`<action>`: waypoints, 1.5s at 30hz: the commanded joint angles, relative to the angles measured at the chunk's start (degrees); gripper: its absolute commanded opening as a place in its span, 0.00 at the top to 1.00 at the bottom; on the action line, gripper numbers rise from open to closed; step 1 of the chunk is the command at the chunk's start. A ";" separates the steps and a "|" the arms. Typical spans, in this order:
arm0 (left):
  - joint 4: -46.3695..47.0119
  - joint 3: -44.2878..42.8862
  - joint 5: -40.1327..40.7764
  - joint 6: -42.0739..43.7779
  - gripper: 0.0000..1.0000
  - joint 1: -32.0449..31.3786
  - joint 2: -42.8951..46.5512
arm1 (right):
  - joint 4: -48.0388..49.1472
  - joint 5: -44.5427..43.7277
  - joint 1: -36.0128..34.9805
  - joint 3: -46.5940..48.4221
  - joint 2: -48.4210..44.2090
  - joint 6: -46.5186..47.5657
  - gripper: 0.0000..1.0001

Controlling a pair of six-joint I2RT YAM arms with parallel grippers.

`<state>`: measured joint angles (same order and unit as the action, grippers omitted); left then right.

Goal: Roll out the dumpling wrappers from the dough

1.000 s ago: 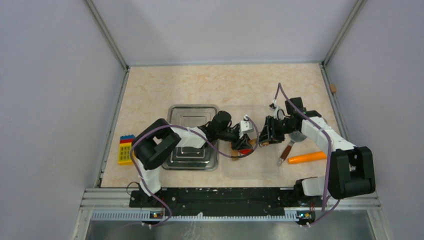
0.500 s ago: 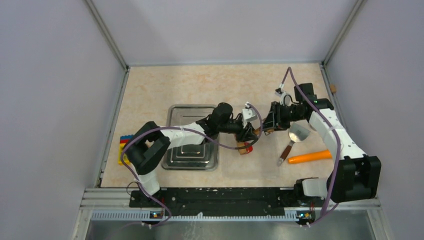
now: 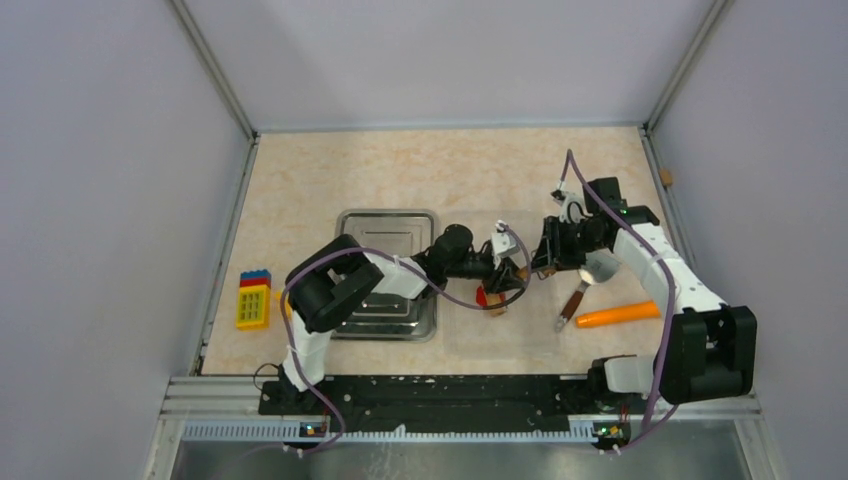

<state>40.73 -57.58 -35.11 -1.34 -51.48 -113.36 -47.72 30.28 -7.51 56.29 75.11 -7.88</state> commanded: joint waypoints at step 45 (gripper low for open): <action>6.74 -14.33 3.56 -0.44 1.00 -4.33 -21.63 | -4.35 -6.36 1.99 3.61 -2.75 1.64 1.00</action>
<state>58.61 -69.36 -35.66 -1.58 -53.34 -129.29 -48.18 17.74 -3.86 57.80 72.27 -6.61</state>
